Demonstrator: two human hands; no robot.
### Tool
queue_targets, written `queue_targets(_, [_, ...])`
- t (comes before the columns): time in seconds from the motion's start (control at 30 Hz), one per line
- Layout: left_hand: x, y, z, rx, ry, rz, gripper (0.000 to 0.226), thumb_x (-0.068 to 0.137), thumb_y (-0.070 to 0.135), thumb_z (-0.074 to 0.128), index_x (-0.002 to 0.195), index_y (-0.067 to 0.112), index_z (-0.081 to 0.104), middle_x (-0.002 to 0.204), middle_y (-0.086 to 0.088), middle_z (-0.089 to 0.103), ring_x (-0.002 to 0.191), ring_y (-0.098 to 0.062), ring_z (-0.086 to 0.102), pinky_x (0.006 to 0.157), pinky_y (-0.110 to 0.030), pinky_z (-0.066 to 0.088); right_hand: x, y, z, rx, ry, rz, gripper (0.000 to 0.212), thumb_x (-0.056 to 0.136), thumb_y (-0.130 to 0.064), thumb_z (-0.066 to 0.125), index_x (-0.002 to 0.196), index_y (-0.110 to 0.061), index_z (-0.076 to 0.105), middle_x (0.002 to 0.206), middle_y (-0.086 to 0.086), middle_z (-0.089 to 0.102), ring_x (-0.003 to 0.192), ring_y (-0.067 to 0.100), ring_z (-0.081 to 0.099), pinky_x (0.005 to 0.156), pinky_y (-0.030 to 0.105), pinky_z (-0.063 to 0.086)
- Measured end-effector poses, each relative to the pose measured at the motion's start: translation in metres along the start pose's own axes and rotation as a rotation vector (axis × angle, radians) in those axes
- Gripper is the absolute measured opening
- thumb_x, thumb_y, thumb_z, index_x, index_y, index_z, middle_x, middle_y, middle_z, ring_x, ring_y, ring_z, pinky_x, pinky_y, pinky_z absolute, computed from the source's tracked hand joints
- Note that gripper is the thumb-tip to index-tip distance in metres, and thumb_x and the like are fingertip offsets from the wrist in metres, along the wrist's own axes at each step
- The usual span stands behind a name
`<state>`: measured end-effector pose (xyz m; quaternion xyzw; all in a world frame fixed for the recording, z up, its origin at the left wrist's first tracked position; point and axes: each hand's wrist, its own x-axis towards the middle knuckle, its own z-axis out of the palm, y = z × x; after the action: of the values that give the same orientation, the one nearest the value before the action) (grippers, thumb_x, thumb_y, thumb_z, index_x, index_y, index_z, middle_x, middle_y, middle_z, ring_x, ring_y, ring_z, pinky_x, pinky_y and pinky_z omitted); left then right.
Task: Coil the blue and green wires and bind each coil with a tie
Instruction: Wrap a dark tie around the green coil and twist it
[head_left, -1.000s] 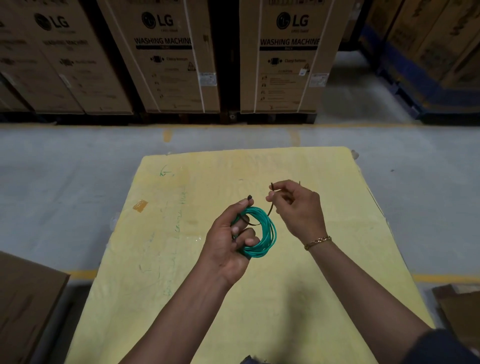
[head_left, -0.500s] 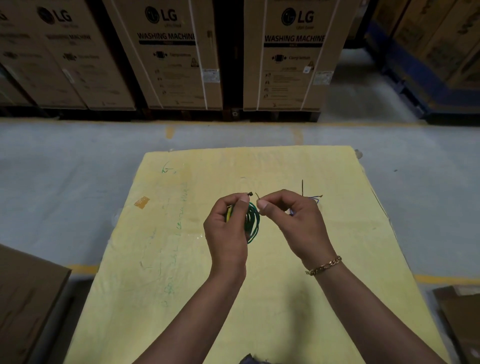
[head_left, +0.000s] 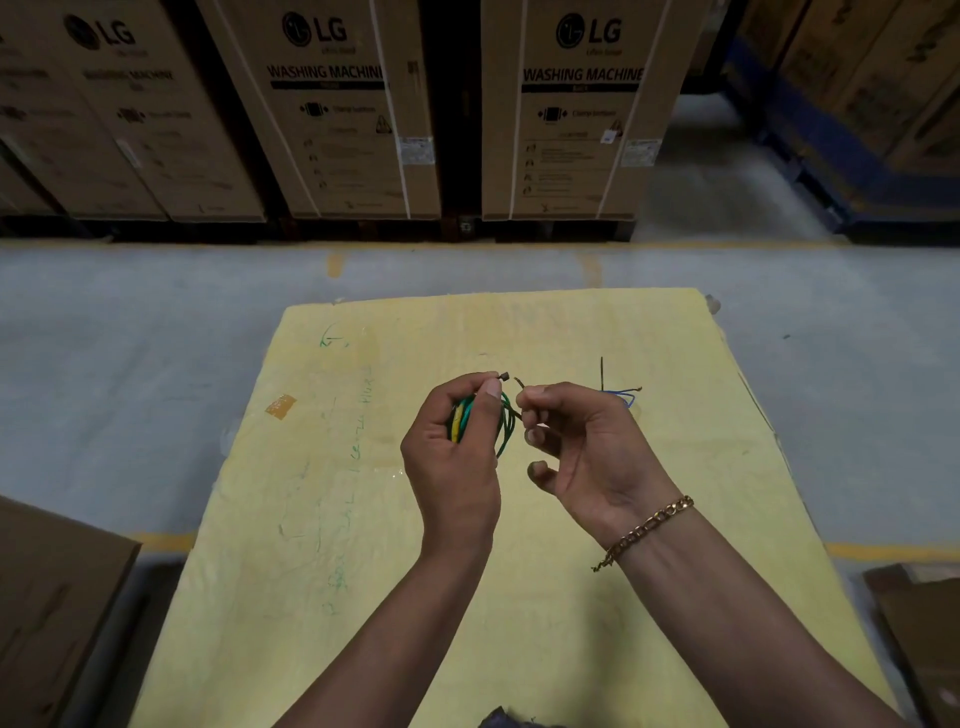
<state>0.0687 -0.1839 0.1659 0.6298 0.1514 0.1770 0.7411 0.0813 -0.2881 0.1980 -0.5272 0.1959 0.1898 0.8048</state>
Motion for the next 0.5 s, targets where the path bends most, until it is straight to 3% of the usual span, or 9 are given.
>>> queue_targets(0.2, [0.005,0.001,0.003,0.005,0.020,-0.044,0.013,0.092,0.016,0.071,0.080,0.021,0.073,0.079,0.012,0.073,0.070,-0.004,0.061,0.068,-0.039,0.049,-0.001,0.005,0.008,-0.102,0.084,-0.080,0.015,0.079,-0.022,0.064,0.064,-0.022,0.066,0.070,-0.006,0.060,0.071,0.011,0.047,0.071,0.036,0.032])
queue_targets(0.37, [0.006,0.004,0.006,-0.019,0.031,-0.154,0.013,0.090,0.011,0.068,0.078,0.017,0.072,0.074,0.012,0.070,0.067,-0.007,0.059,0.064,-0.032,0.047,0.001,0.011,0.011,-0.335,0.162,-0.450,0.013,0.088,-0.010,0.067,0.076,-0.009,0.072,0.067,-0.008,0.067,0.063,0.002,0.057,0.062,0.012,0.043])
queue_targets(0.43, [0.006,0.005,0.007,-0.027,0.044,-0.210,0.013,0.090,0.014,0.067,0.078,0.016,0.071,0.070,0.013,0.067,0.064,-0.012,0.053,0.056,-0.028,0.045,0.004,0.015,0.007,-0.454,0.186,-0.585,0.004,0.089,-0.013,0.071,0.089,-0.015,0.074,0.068,-0.007,0.071,0.065,0.004,0.061,0.065,0.011,0.044])
queue_targets(0.5, [0.006,0.005,0.007,-0.025,0.054,-0.243,0.013,0.090,0.016,0.067,0.078,0.017,0.071,0.069,0.015,0.066,0.062,-0.014,0.048,0.049,-0.023,0.042,0.007,0.020,0.000,-0.611,0.240,-0.747,0.012,0.089,-0.018,0.073,0.100,-0.022,0.069,0.065,-0.009,0.069,0.064,0.005,0.062,0.064,0.012,0.043])
